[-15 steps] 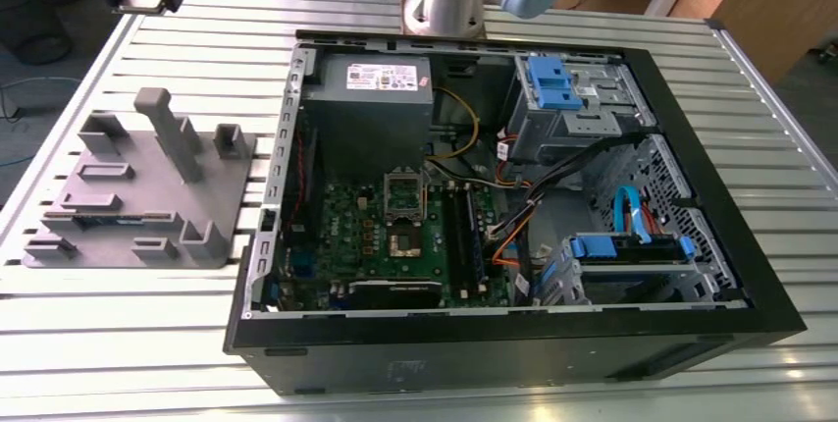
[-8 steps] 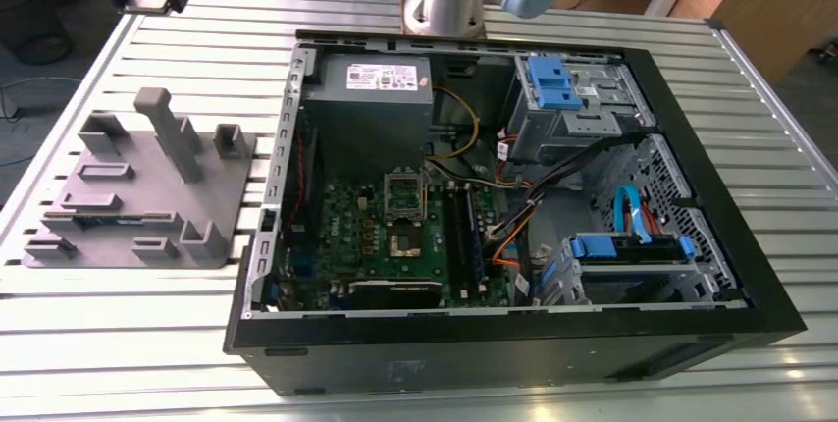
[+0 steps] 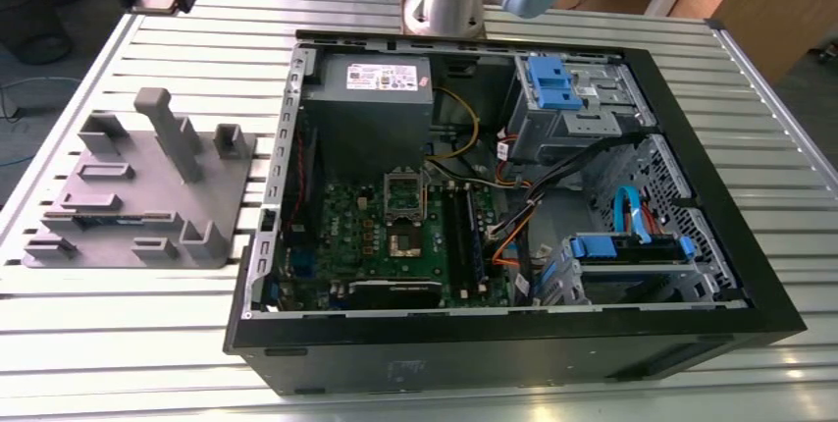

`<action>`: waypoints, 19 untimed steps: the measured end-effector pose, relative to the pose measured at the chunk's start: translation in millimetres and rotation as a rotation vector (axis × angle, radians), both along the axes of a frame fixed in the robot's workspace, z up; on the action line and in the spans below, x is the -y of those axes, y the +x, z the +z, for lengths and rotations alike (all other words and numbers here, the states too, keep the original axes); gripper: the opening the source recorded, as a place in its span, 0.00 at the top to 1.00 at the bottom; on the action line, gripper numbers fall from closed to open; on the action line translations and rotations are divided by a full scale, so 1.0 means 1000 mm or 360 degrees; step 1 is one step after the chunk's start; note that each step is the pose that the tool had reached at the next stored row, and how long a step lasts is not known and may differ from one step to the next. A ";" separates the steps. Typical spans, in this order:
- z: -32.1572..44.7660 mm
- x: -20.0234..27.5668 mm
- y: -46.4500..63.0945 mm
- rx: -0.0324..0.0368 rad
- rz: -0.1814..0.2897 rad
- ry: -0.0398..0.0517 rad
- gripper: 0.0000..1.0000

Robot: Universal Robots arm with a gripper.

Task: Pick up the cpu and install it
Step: 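Pick up the cpu and move it towards the insertion slot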

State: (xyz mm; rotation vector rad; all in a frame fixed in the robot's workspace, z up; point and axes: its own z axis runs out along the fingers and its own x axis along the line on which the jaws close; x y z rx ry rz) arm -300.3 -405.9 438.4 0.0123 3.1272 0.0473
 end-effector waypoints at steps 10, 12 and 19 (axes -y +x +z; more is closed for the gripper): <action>-0.0002 0.0000 0.007 0.0000 0.0000 0.0000 0.53; -0.0002 0.0000 0.008 -0.0001 0.0000 0.0000 0.53; -0.0003 0.0000 0.013 -0.0001 0.0000 0.0000 0.53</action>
